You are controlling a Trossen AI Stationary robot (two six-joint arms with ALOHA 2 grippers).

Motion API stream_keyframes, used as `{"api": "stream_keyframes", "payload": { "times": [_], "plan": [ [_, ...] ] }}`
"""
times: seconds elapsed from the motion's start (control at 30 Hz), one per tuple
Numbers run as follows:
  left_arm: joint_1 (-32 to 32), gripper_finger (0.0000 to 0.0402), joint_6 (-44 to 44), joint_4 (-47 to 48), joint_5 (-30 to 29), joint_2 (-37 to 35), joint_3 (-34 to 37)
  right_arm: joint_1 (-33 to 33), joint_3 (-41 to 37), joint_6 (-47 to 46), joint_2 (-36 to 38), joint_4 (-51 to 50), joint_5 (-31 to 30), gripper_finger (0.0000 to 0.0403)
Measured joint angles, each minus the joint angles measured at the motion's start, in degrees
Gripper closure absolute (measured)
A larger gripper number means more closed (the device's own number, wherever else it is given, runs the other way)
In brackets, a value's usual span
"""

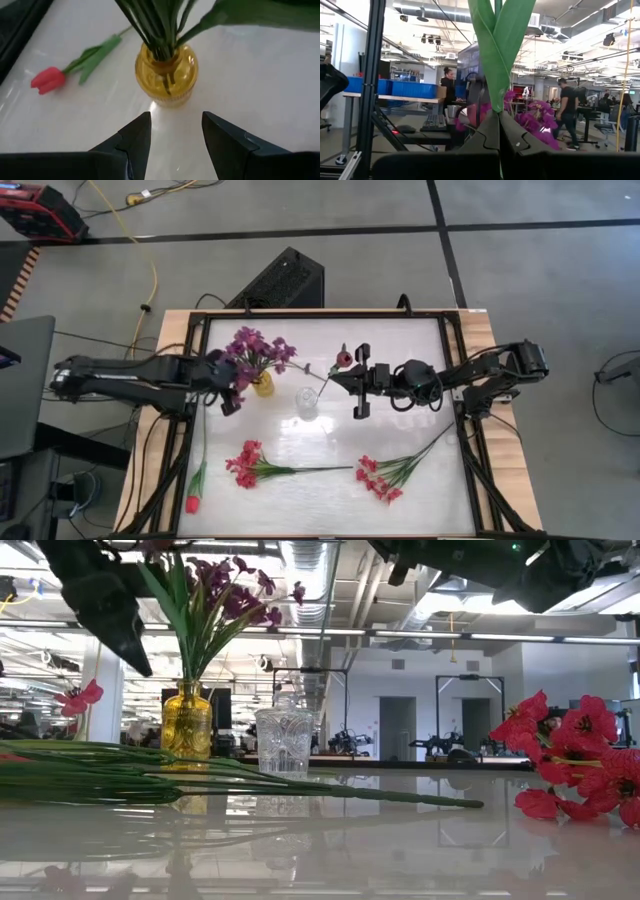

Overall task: Sort flowers into vase by color
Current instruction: Put the red flower into the yellow vase

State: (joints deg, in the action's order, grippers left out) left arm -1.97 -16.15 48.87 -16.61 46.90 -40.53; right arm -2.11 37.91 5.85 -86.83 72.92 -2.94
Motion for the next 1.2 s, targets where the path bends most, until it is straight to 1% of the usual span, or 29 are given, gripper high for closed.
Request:
{"api": "stream_keyframes", "payload": {
  "times": [0.1, 0.27, 0.4, 0.47, 0.63, 0.73, 0.83, 0.97, 1.1, 1.2],
  "plan": [
    [-0.11, 0.0236, 0.49, 0.06, 1.24, -3.59, -0.11, 0.00, 0.00, -0.27, 0.00, 0.09, 0.00, 0.0388],
    [-0.11, 0.0236, 1.91, 1.77, 0.82, -8.22, -2.23, 0.00, 0.00, -0.27, 0.00, 0.14, -0.02, 0.0388],
    [-0.11, 0.0236, 3.10, 1.26, -1.29, -9.94, -3.55, 0.00, 0.00, -0.21, 0.00, 0.40, -0.02, 0.0388],
    [-0.11, 0.0236, 3.57, 1.14, -1.32, -9.90, -3.61, 0.00, 0.00, -0.01, 0.00, 0.40, -0.02, 0.0388],
    [-0.10, 0.0236, 3.62, 2.34, 1.99, -6.38, -3.17, 0.00, 0.00, 0.01, -0.02, 0.40, -0.02, 0.0388],
    [-0.11, 0.0236, 3.57, 2.70, 2.32, -3.39, -3.17, 0.00, 0.00, -0.40, -0.02, 0.40, -0.02, 0.0388],
    [-0.09, 0.0236, 4.52, 4.06, -0.21, 0.26, -3.80, 0.00, 0.04, -1.23, -0.35, 0.46, 0.00, 0.0388],
    [-0.11, 0.0236, 5.66, 8.73, -4.88, 4.97, -7.10, -0.42, 0.04, -1.32, -0.70, -0.50, 0.00, 0.0388],
    [-0.09, 0.0236, 6.88, 10.35, -6.60, 6.95, -11.74, -0.70, 0.07, -1.32, -0.63, -0.53, 0.02, 0.0388],
    [-0.09, 0.0236, 7.57, 11.85, -6.08, 7.01, -15.54, -0.90, 0.07, -1.32, -0.63, -0.47, 0.02, 0.0388]
  ]
}}
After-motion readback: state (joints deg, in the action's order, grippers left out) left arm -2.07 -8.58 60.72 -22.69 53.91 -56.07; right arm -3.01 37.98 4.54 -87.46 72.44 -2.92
